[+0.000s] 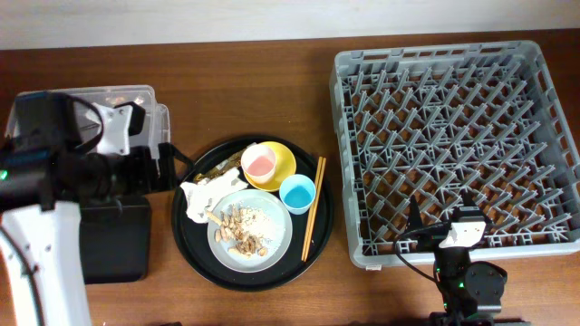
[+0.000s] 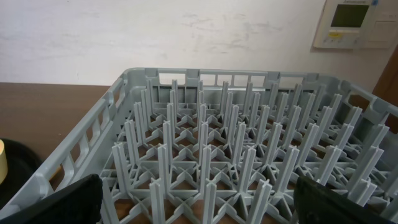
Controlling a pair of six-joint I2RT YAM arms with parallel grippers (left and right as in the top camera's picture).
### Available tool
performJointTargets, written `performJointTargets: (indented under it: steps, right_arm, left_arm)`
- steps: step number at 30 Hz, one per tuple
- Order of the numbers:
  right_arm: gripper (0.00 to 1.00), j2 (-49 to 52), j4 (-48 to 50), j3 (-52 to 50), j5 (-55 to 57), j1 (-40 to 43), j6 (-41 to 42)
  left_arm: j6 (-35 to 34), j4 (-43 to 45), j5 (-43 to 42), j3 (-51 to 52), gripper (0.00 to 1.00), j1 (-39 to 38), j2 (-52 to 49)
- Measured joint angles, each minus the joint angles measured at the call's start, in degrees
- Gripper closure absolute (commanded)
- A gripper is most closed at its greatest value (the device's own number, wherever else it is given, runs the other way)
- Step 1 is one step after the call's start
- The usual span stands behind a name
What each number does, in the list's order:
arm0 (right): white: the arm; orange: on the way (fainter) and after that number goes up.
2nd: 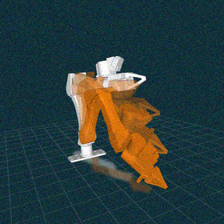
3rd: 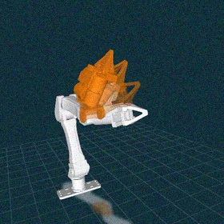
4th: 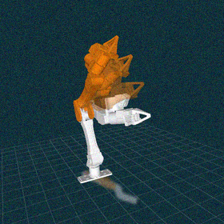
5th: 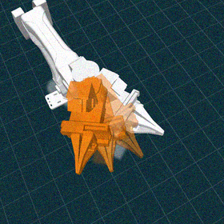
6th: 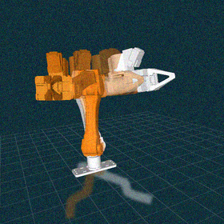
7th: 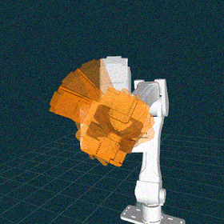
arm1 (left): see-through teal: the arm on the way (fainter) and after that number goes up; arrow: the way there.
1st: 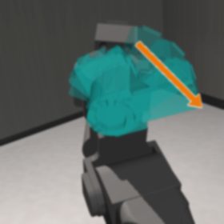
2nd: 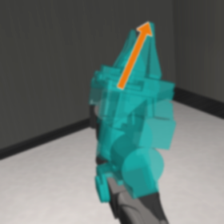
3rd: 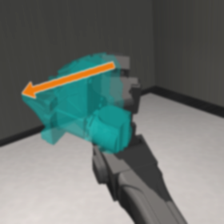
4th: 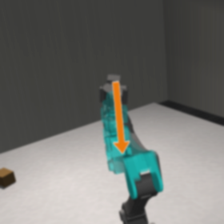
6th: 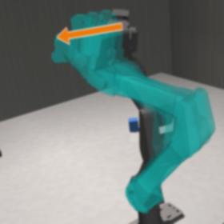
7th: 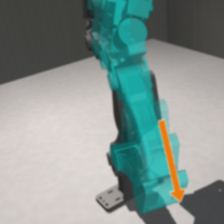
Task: Sort waste into correct bins and load items into the dishwasher rack
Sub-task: 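Move the left gripper over the tray toward the crumpled tissue, then grasp the white crumpled tissue with the left gripper and lift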
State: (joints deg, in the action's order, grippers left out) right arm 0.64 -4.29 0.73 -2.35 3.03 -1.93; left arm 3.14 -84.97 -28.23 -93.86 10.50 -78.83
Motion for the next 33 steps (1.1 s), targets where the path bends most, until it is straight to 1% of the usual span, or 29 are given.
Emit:
performJointTargets:
  steps: [3, 4, 6, 8, 10, 11, 14, 15, 16, 18, 22, 28, 33]
  right_arm:
    - [0.02, 0.0, 0.0, 0.0, 0.0, 0.0, 0.0]
    - [0.01, 0.0, 0.0, 0.0, 0.0, 0.0, 0.0]
    - [0.02, 0.0, 0.0, 0.0, 0.0, 0.0, 0.0]
    - [0.02, 0.0, 0.0, 0.0, 0.0, 0.0, 0.0]
    - [0.02, 0.0, 0.0, 0.0, 0.0, 0.0, 0.0]
    - [0.02, 0.0, 0.0, 0.0, 0.0, 0.0, 0.0]
    - [0.02, 0.0, 0.0, 0.0, 0.0, 0.0, 0.0]
    - [0.02, 0.0, 0.0, 0.0, 0.0, 0.0, 0.0]
    - [0.02, 0.0, 0.0, 0.0, 0.0, 0.0, 0.0]
    - [0.02, 0.0, 0.0, 0.0, 0.0, 0.0, 0.0]
    - [0.02, 0.0, 0.0, 0.0, 0.0, 0.0, 0.0]
    - [0.02, 0.0, 0.0, 0.0, 0.0, 0.0, 0.0]
    - [0.02, 0.0, 0.0, 0.0, 0.0, 0.0, 0.0]
  left_arm:
    - [-12.0, -1.6, 15.4, -0.1, 0.01, -8.1, -4.0]
    - [-15.0, -1.6, 19.4, -0.1, 0.01, -11.3, -4.2]
    - [-18.5, -0.9, 24.1, 0.0, 0.01, -16.6, -4.4]
    - [-19.8, 0.3, 25.7, 1.2, 0.01, -18.7, -5.4]
    - [-20.5, 3.0, 26.7, 4.2, 0.08, -19.9, -7.8]
    - [-20.9, 4.9, 26.9, 5.8, 0.20, -20.4, -9.5]
    - [-21.4, 10.7, 27.5, 9.4, 0.23, -22.6, -14.4]
    - [-21.4, 12.2, 27.6, 9.7, 0.32, -23.3, -15.6]
    - [-21.4, 13.6, 28.0, 9.7, 0.34, -23.7, -16.5]
    - [-21.4, 16.7, 30.1, 9.7, 0.34, -23.9, -18.2]
    - [-20.6, 17.8, 32.4, 9.7, 0.34, -23.9, -22.7]
    - [-12.6, 20.2, 33.0, 9.8, 0.36, -23.9, -30.4]
    - [-5.6, 20.9, 33.2, 10.0, 0.36, -23.9, -30.5]
